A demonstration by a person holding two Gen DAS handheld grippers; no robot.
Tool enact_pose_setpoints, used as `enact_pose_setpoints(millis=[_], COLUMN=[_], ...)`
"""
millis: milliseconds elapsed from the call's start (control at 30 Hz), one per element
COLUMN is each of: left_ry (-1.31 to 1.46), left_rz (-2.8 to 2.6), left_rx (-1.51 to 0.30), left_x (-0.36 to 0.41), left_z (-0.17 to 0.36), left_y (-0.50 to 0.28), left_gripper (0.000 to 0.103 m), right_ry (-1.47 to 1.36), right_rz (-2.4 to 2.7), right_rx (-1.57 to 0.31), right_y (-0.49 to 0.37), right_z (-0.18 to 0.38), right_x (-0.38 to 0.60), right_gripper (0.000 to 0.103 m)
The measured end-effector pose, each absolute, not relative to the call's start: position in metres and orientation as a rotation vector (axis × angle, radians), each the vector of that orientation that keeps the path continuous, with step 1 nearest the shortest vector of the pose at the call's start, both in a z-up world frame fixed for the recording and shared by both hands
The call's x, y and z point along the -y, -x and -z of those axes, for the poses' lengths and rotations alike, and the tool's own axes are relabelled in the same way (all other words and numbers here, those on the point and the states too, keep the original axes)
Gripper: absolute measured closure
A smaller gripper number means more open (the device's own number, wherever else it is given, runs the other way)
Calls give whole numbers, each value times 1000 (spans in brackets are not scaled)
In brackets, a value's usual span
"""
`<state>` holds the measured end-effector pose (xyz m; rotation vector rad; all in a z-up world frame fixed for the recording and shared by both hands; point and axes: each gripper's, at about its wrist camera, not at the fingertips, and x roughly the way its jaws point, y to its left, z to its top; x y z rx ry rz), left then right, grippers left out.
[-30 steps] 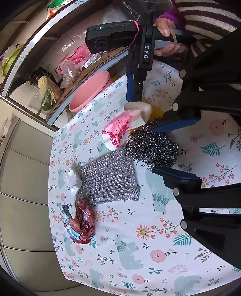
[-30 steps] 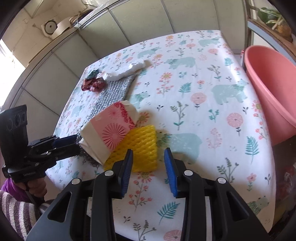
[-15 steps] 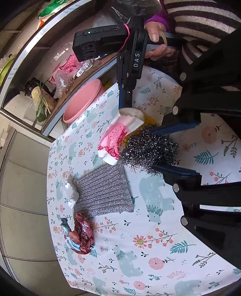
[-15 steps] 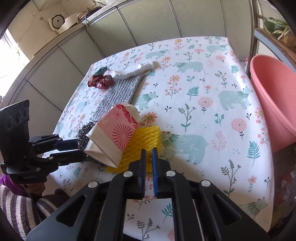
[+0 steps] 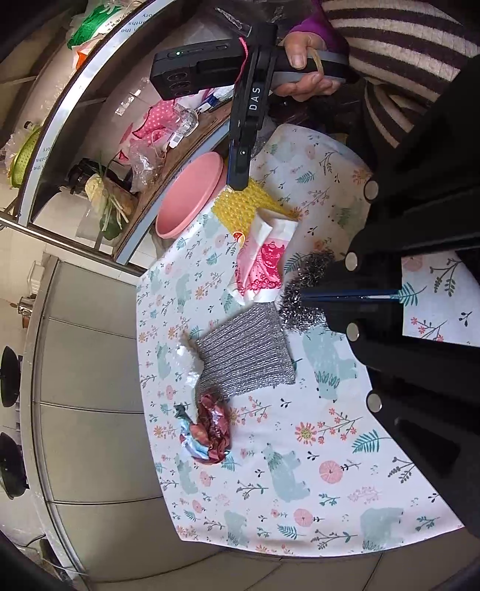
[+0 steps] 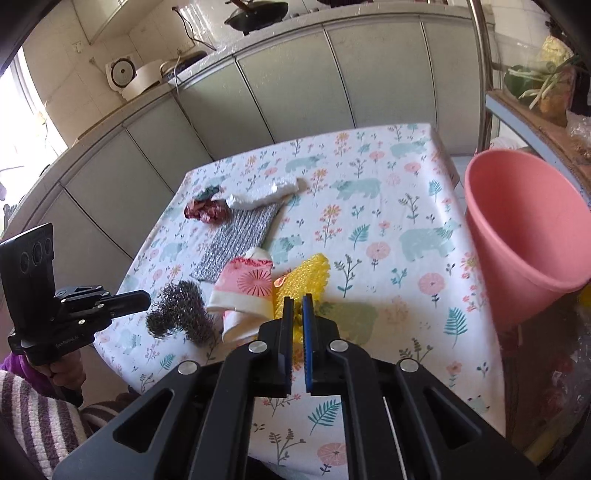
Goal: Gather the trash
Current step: 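Carry the scrubber and foam net over the pink bucket and open both grippers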
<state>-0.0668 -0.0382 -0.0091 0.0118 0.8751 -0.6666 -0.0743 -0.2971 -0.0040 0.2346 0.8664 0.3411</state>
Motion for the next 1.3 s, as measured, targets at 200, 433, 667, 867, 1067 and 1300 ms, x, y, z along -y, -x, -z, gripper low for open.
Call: enact_pose_setpoints(millis=[200,433,667,867,1067,1300], left_ry=[-2,-20,-35,-77,-124,-148], left_rz=[648,650,679,752,835,915], left_rx=[-788,-707,-668,-653,-649,-670], left_x=[34,41,71,118,178,257], left_z=[-20,-51,-68,-76,-80,-72], left_y=[67,63,46,29,7,-19], left_gripper=[103,103,103,103,103,103], right_ry=[-238,-257,-283,-296,-321,-359], right_rz=[-326,-289,-235,-175,-89,42], right_rx=[-800,-743,-710,-685,-661,-648], right_y=[79,83,86,87,83,74], right_z=[-16,-28,-32,-34,-34,-25], right_x=[306,324,349,376,412,455], right_gripper=[98,98,98,98,98,98])
